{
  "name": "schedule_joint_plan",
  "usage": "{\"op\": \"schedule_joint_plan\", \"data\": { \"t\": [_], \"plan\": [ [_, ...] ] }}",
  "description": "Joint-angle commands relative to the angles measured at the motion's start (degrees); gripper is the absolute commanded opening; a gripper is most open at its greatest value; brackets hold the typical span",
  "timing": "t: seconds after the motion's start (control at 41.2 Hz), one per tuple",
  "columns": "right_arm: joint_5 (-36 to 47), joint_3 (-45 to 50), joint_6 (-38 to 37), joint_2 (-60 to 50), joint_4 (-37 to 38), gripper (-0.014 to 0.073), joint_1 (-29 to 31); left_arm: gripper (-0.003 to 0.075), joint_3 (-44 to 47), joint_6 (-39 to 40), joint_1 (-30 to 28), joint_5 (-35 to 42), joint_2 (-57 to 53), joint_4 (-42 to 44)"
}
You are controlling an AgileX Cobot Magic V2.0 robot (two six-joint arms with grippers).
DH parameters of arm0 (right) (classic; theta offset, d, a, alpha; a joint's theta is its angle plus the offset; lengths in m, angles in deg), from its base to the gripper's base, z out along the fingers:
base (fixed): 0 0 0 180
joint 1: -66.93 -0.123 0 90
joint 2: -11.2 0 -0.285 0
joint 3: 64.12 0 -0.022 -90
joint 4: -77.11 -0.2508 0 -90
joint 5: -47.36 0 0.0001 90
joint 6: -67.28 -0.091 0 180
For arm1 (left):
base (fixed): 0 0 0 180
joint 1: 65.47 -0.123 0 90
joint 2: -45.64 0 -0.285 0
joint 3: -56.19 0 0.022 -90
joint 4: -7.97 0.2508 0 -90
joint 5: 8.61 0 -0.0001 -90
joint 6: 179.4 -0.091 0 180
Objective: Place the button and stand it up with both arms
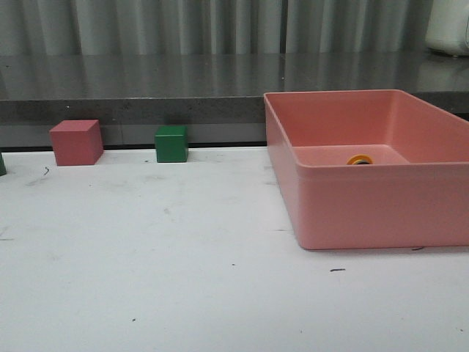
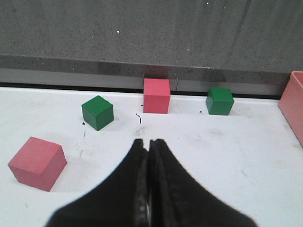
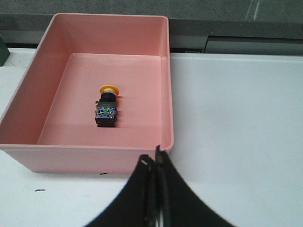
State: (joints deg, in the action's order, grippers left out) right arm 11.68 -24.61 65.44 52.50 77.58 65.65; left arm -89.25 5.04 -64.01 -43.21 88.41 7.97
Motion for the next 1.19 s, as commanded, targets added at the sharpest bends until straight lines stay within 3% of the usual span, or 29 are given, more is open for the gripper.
{"op": "schedule_joint_plan", "data": {
  "t": [0.0, 0.121, 0.316, 0.364, 0.462, 0.607, 0.948, 1.166],
  "plan": [
    [3.1, -1.8, 0.0, 1.2, 1.2, -0.0064, 0.4, -0.0018, -1.6, 0.3, -0.1, 3.8, 1.7, -0.5],
    [2.2, -1.8, 0.0, 1.9, 3.1, 0.001, 0.4, 0.0071, -1.6, 0.3, -0.1, 3.7, 3.1, 1.8],
    [2.3, -1.8, 0.0, 2.7, 3.5, 0.0428, 0.4, 0.0386, -1.6, 0.3, -0.1, 4.5, 3.6, 3.2],
    [2.4, -1.8, 0.0, 3.2, 3.5, 0.0537, 0.4, 0.0432, -1.6, 0.3, -0.1, 4.9, 3.6, 3.2],
    [2.3, -1.8, 0.0, 4.4, 2.7, 0.0638, 0.4, 0.0448, -1.6, 0.3, -0.1, 4.6, 3.6, 3.2],
    [1.1, -3.1, 0.0, 8.0, -3.0, 0.0626, -0.5, 0.0441, -2.0, 0.3, 1.6, 4.6, 3.6, 2.1],
    [-3.0, -15.3, 0.1, 23.3, -3.0, 0.0622, -10.6, 0.0441, -2.4, -1.1, 16.5, 4.6, 3.6, 2.0],
    [-5.4, -24.5, 0.1, 36.2, -3.0, 0.0622, -11.5, 0.0441, -2.4, -1.1, 19.6, 4.5, 3.6, 2.0]
  ]
}}
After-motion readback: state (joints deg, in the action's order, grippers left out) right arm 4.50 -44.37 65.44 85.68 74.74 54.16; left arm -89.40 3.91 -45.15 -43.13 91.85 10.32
